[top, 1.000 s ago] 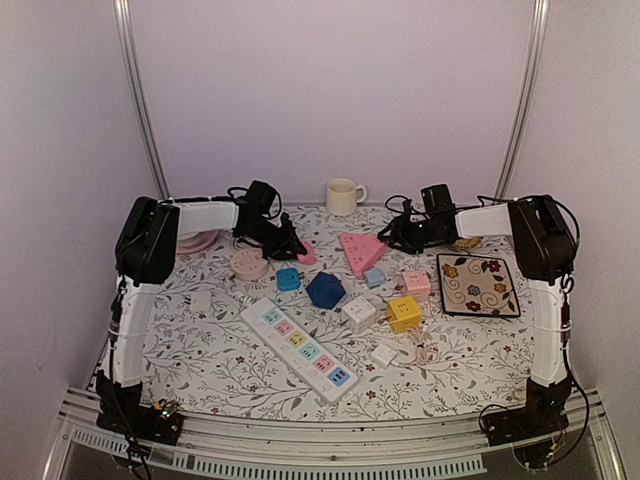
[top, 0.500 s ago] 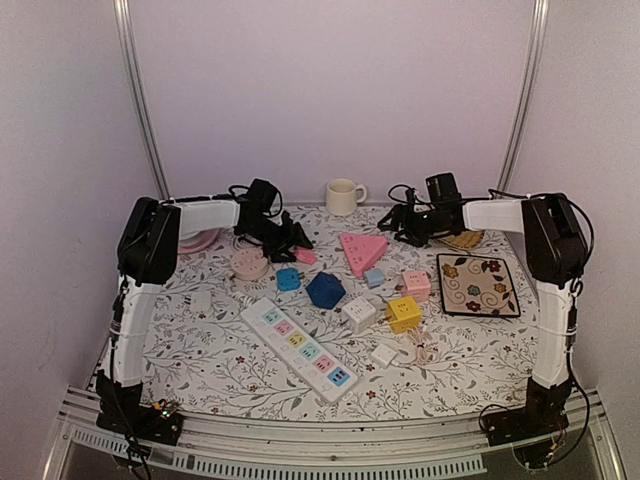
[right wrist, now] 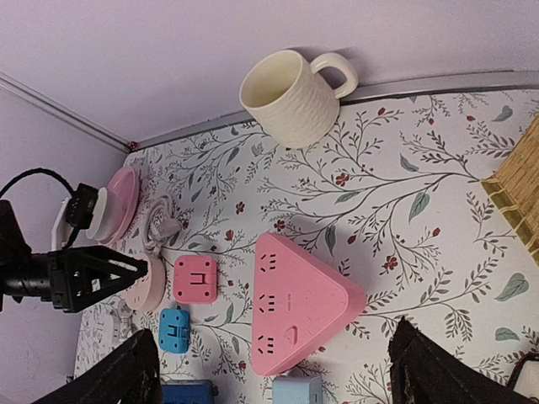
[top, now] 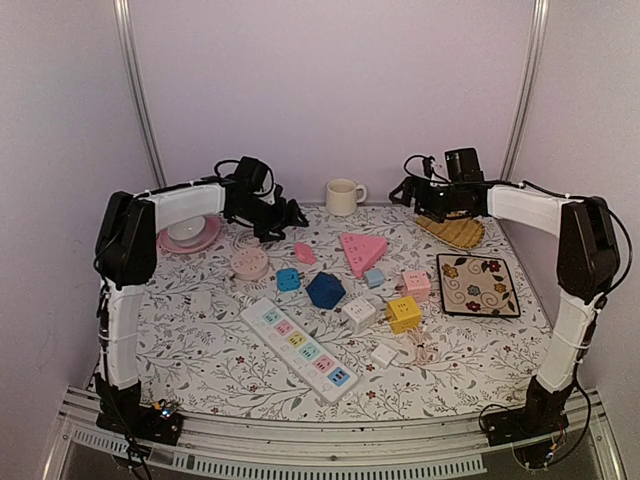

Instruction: Pull the plug off the socket

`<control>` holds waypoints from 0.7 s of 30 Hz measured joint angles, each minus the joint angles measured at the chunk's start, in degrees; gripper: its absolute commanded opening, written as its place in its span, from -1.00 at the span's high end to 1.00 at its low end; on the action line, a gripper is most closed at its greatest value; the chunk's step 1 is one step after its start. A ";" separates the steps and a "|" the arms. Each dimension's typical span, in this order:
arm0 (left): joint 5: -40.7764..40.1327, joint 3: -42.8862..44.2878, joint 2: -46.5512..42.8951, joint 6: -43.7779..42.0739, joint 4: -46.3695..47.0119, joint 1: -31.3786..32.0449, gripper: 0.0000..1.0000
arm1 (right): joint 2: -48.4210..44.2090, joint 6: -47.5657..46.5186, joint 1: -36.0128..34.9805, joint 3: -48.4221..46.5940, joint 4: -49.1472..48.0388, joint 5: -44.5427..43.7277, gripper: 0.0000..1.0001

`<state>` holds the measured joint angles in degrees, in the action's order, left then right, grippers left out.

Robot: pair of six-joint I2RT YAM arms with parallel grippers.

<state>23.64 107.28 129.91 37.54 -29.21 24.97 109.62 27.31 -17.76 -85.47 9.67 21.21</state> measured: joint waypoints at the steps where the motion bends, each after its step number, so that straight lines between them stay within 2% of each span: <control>1: -0.66 -1.16 -2.05 -0.46 0.52 -0.02 -0.69 | -0.87 -0.44 0.04 0.17 0.15 -0.46 -1.00; 5: -4.42 -8.63 -12.74 -2.64 5.35 -0.09 -0.93 | -4.70 -2.21 0.09 1.77 0.22 -3.43 -0.98; 13: -13.99 -29.83 -35.21 -7.23 21.11 -1.44 -0.94 | -16.35 -5.95 0.20 12.22 -3.69 -12.31 -0.98; 21: -25.83 -52.57 -48.24 -9.62 35.08 -4.70 -0.94 | -30.73 -13.29 0.24 33.83 -19.43 -23.30 -0.98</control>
<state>-2.20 54.72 81.67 27.92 5.87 20.27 78.89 14.02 -17.52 -51.64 -9.76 -2.09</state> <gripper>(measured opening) 0.970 0.989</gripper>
